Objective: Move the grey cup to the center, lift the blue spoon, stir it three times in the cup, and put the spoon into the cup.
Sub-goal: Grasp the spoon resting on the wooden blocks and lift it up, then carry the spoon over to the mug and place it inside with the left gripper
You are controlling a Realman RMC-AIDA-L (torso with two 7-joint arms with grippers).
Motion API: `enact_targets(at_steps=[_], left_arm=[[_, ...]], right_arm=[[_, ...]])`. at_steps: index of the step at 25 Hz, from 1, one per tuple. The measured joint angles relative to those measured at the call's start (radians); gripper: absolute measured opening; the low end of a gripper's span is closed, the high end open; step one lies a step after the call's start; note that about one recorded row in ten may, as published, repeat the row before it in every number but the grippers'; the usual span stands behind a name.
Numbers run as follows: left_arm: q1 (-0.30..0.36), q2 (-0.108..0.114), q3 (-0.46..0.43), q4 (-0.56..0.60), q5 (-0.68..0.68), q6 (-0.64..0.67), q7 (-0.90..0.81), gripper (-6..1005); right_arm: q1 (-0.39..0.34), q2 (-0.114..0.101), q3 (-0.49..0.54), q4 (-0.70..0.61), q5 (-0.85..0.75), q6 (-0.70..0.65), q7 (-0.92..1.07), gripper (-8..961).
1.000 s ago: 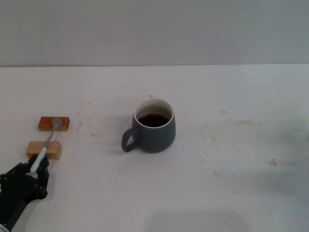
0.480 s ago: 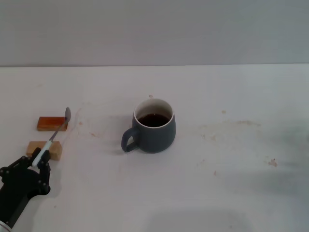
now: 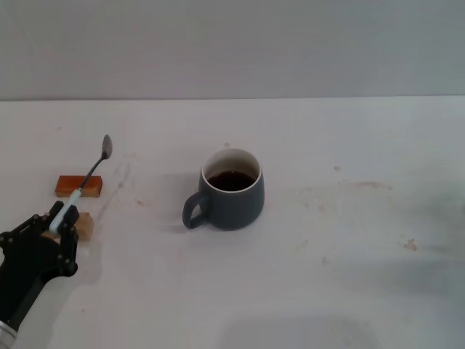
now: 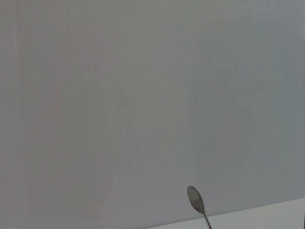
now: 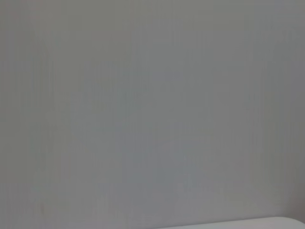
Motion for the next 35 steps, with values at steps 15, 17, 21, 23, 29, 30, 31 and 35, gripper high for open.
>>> enact_targets(at_steps=[15, 17, 21, 23, 29, 30, 31, 35], left_arm=[[0.147, 0.211, 0.001, -0.718, 0.044, -0.547, 0.052, 138], [0.161, 0.231, -0.005, -0.796, 0.045, -0.603, 0.063, 138], [0.178, 0.253, -0.015, -0.914, 0.044, -0.731, 0.082, 138], [0.195, 0.255, -0.029, -1.042, 0.044, -0.901, 0.156, 138], [0.212, 0.267, -0.043, -1.215, 0.044, -1.098, 0.211, 138], [0.216, 0.269, -0.049, -1.247, 0.044, -1.128, 0.22, 138], [0.221, 0.272, -0.054, -1.275, 0.044, -1.158, 0.233, 138], [0.244, 0.258, -0.079, -1.422, 0.044, -1.342, 0.339, 137]], right_arm=[[-0.009, -0.003, 0.001, 0.022, 0.001, 0.0, 0.0, -1], [-0.011, -0.003, 0.001, 0.022, 0.003, 0.0, 0.0, -1], [-0.017, -0.003, 0.005, 0.022, 0.005, -0.002, 0.0, -1], [-0.024, -0.003, 0.007, 0.022, 0.008, -0.011, 0.0, -1], [-0.035, -0.002, 0.009, 0.022, 0.009, -0.015, 0.0, -1], [-0.035, -0.002, 0.009, 0.022, 0.009, -0.015, 0.0, -1], [-0.035, -0.002, 0.009, 0.023, 0.009, -0.015, 0.0, -1], [-0.041, -0.002, 0.009, 0.023, 0.009, -0.02, 0.0, -1]])
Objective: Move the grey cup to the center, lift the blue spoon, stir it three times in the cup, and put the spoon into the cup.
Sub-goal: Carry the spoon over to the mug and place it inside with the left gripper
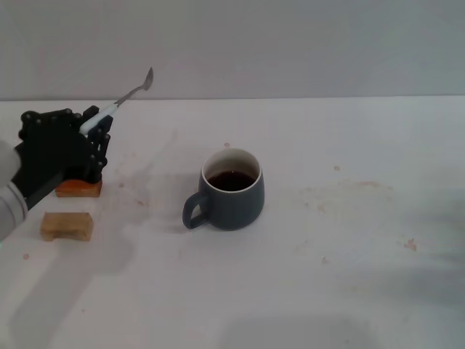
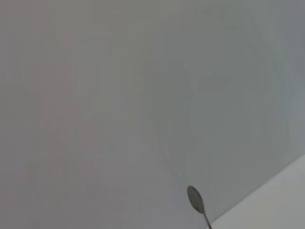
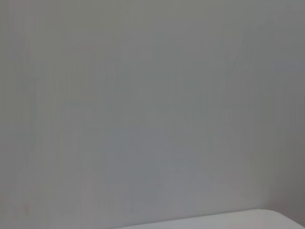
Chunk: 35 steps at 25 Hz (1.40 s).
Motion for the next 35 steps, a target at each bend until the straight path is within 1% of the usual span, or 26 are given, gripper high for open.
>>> enact_targets(at_steps=[2, 3, 4, 5, 7, 8, 9, 10, 12, 13, 14, 18, 21, 23, 28, 35], left_arm=[[0.011, -0.014, -0.011, -0.069, 0.0, -0.094, 0.047, 137], [0.025, -0.037, -0.019, -0.125, 0.0, -0.166, 0.096, 137], [0.025, -0.037, -0.019, -0.125, 0.0, -0.166, 0.096, 137], [0.03, -0.051, -0.025, -0.147, 0.0, -0.196, 0.123, 137], [0.04, -0.085, -0.04, -0.186, 0.0, -0.26, 0.179, 137], [0.043, -0.123, -0.053, -0.223, -0.002, -0.333, 0.242, 137], [0.043, -0.123, -0.053, -0.223, -0.002, -0.333, 0.242, 137], [0.044, -0.132, -0.053, -0.231, -0.003, -0.353, 0.26, 137], [0.041, -0.16, -0.052, -0.249, -0.005, -0.407, 0.317, 137], [0.03, -0.182, -0.049, -0.251, -0.006, -0.448, 0.353, 137], [0.03, -0.182, -0.049, -0.251, -0.006, -0.448, 0.353, 137], [-0.005, -0.222, -0.042, -0.252, -0.008, -0.543, 0.403, 137], [-0.031, -0.254, -0.039, -0.252, -0.008, -0.607, 0.445, 137], [-0.045, -0.262, -0.027, -0.252, -0.008, -0.636, 0.462, 137], [-0.06, -0.262, -0.016, -0.252, -0.009, -0.67, 0.463, 137], [-0.069, -0.265, -0.018, -0.253, -0.009, -0.728, 0.464, 137]], right_arm=[[-0.006, 0.0, 0.001, 0.0, 0.0, -0.004, 0.0, -1], [-0.012, 0.0, 0.004, 0.0, 0.0, -0.006, 0.0, -1], [-0.012, 0.0, 0.004, 0.0, 0.0, -0.006, 0.0, -1], [-0.015, 0.0, 0.009, -0.001, 0.0, -0.008, 0.0, -1], [-0.023, 0.0, 0.018, -0.003, 0.0, -0.015, 0.0, -1], [-0.034, -0.001, 0.028, -0.004, 0.0, -0.027, 0.0, -1], [-0.034, -0.001, 0.028, -0.004, 0.0, -0.027, 0.0, -1], [-0.042, -0.001, 0.036, -0.005, 0.0, -0.034, 0.0, -1], [-0.055, -0.001, 0.051, -0.006, 0.0, -0.05, 0.0, -1], [-0.071, -0.001, 0.067, -0.007, 0.0, -0.063, 0.0, -1], [-0.071, -0.001, 0.067, -0.007, 0.0, -0.063, 0.0, -1], [-0.095, -0.003, 0.095, -0.014, -0.001, -0.072, 0.0, -1], [-0.1, -0.003, 0.103, -0.019, -0.001, -0.072, 0.0, -1], [-0.103, -0.002, 0.129, -0.028, -0.001, -0.072, 0.0, -1], [-0.105, 0.0, 0.16, -0.042, 0.0, -0.072, 0.0, -1], [-0.103, -0.001, 0.163, -0.044, 0.0, -0.072, 0.0, -1]])
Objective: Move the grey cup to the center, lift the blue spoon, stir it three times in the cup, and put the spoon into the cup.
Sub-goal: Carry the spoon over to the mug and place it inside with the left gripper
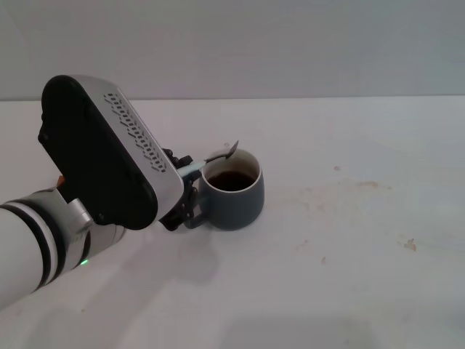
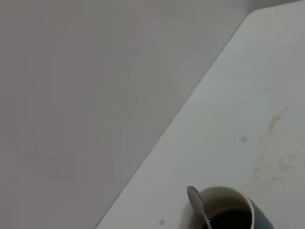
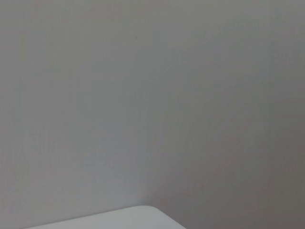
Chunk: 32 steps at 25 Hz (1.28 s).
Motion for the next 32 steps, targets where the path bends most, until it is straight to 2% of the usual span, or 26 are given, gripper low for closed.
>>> enact_targets(at_steps=[7, 22, 23, 32], left_arm=[[-0.009, 0.0, -0.007, 0.014, 0.002, -0.023, 0.001, 137], [-0.083, -0.001, -0.05, 0.13, 0.001, -0.04, 0.001, 138], [-0.108, -0.001, -0.06, 0.16, 0.001, -0.052, 0.001, 138], [-0.151, -0.001, -0.05, 0.193, 0.001, -0.053, 0.001, 137]], right_arm=[[0.002, -0.001, 0.001, 0.001, 0.0, 0.0, 0.0, -1], [0.004, 0.0, -0.008, 0.008, 0.0, 0.0, 0.0, -1], [0.005, 0.0, -0.008, 0.008, -0.001, 0.0, 0.0, -1], [0.01, 0.001, -0.01, 0.008, -0.005, 0.0, 0.0, -1]])
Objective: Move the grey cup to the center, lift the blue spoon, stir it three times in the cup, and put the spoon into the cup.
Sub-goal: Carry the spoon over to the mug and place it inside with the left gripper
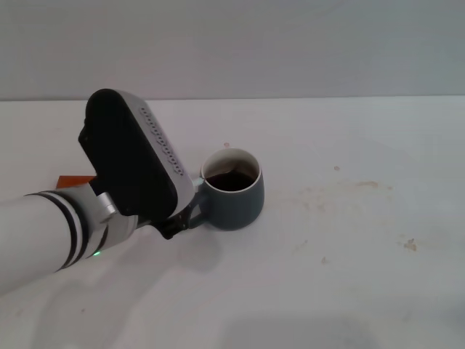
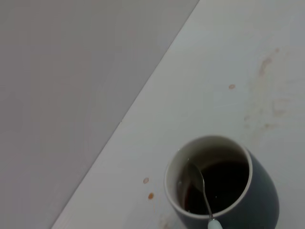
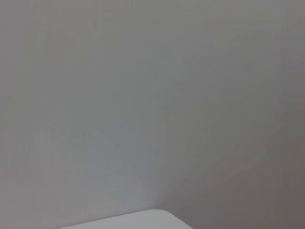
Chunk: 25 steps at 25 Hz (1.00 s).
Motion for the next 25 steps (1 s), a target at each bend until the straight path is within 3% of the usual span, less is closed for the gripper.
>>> enact_targets(at_steps=[12, 25], left_arm=[[-0.056, 0.0, 0.049, 0.01, -0.001, -0.019, 0.0, 138], [0.001, 0.002, 0.033, -0.061, 0.008, -0.076, 0.001, 140]], right_arm=[[0.001, 0.0, -0.002, 0.001, -0.002, 0.0, 0.0, -1], [0.0, 0.001, -0.006, 0.002, -0.003, 0.0, 0.0, -1]])
